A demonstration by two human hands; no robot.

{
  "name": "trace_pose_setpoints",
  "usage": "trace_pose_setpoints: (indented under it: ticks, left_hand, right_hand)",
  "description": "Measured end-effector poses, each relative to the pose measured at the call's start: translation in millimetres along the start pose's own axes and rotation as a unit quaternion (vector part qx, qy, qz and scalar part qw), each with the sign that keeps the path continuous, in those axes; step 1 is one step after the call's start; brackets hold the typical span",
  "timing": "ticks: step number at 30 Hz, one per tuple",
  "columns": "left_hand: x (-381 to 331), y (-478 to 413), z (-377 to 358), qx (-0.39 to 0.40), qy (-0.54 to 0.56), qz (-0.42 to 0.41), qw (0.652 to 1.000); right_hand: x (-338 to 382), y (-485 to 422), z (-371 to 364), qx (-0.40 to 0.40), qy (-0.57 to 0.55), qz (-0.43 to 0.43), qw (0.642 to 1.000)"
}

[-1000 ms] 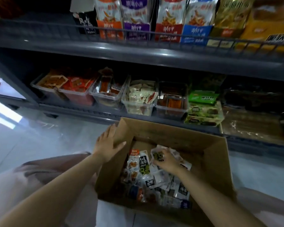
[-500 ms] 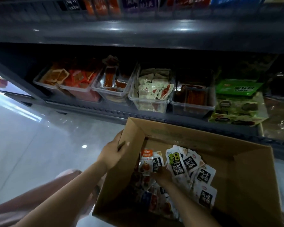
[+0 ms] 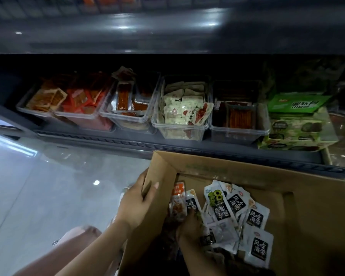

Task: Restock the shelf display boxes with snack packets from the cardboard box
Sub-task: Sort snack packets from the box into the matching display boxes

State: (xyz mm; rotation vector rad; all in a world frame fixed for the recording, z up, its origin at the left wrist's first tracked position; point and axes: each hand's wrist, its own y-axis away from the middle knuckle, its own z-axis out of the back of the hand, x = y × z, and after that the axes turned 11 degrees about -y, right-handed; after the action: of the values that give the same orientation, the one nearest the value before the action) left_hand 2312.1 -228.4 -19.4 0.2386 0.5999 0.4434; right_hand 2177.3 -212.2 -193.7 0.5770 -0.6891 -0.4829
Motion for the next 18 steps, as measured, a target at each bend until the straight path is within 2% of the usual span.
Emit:
trace_pose_setpoints:
  ticks: [4,8,11,15,18]
  left_hand:
    - [-4.0,1.6,2.2,0.0,-0.013,0.0,1.0]
    - [-7.6,3.1,4.5,-0.001,-0.022,0.002,1.0]
    - [-9.4,3.9,4.7,0.005,-0.027,0.005,1.0]
    - [-11.6,5.0,5.6,0.011,-0.031,0.013,0.999]
    - [-11.9,3.9,4.3,0.017,-0.027,0.019,0.999]
  right_hand:
    - [-7.4,-10.5,6.9,0.067,0.026,0.02,0.997]
    - [-14.7,-28.4,22.1,0.123,-0.014,0.069,0.99]
    - [-20.7,-42.6,35.0,0.11,-0.121,0.059,0.985]
    - [-16.9,-58.7,55.9,0.102,-0.289,-0.013,0.952]
    - [-7.0,-69.4,66.1,0.084,-0.385,-0.016,0.919]
